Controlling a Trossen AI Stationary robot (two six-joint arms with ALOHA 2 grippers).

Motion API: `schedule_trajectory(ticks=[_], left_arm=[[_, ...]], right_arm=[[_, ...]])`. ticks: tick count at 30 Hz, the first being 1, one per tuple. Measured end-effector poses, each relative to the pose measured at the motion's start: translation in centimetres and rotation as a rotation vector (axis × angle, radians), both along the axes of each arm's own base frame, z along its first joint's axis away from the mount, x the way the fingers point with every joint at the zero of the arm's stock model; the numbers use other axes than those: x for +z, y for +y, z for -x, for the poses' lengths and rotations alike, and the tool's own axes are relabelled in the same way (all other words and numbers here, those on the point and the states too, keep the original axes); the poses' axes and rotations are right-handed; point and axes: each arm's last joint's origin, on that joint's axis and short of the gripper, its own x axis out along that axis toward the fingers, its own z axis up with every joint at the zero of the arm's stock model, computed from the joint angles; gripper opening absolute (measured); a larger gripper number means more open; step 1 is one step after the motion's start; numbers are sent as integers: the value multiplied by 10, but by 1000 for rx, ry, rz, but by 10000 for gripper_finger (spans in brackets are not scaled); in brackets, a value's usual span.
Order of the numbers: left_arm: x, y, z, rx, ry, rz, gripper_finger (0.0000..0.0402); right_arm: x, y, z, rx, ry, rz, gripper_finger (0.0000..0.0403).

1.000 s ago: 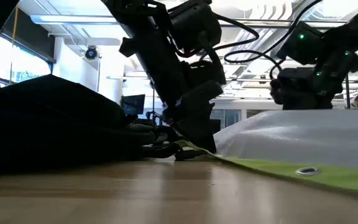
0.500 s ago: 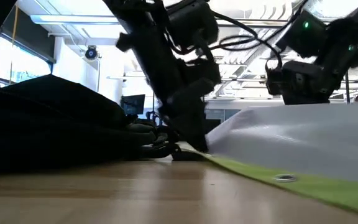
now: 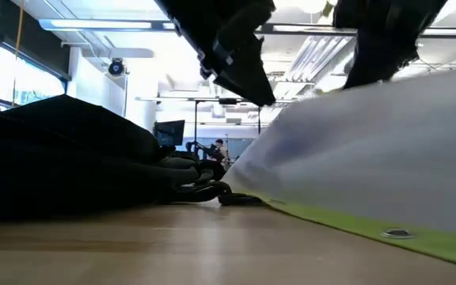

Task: Unpack backpack
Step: Open the green zip bag

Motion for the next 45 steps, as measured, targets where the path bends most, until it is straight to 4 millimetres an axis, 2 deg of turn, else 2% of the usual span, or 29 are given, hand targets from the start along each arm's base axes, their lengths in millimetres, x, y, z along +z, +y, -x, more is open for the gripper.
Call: schedule_trajectory(ticks=[6, 12, 17, 23, 32, 38, 45], left_arm=[[10, -3, -2, -81, -36, -89, 129], [19, -19, -1, -169, -72, -206, 129], [42, -35, 13, -181, -115, -309, 129], [66, -42, 26, -222, -172, -290, 129], [54, -26, 30, -186, -44, -213, 152], [53, -22, 28, -230, -41, -176, 176], [52, -16, 23, -277, -42, -192, 179]], right_arm=[[26, 28, 7, 124, -44, 157, 0], [35, 48, 11, 222, -36, 271, 0], [34, 64, 2, 320, 53, 375, 0], [39, 81, -21, 360, 173, 501, 0], [45, 101, -50, 394, 323, 575, 0], [44, 104, -53, 405, 333, 574, 0], [44, 104, -54, 404, 331, 550, 0]])
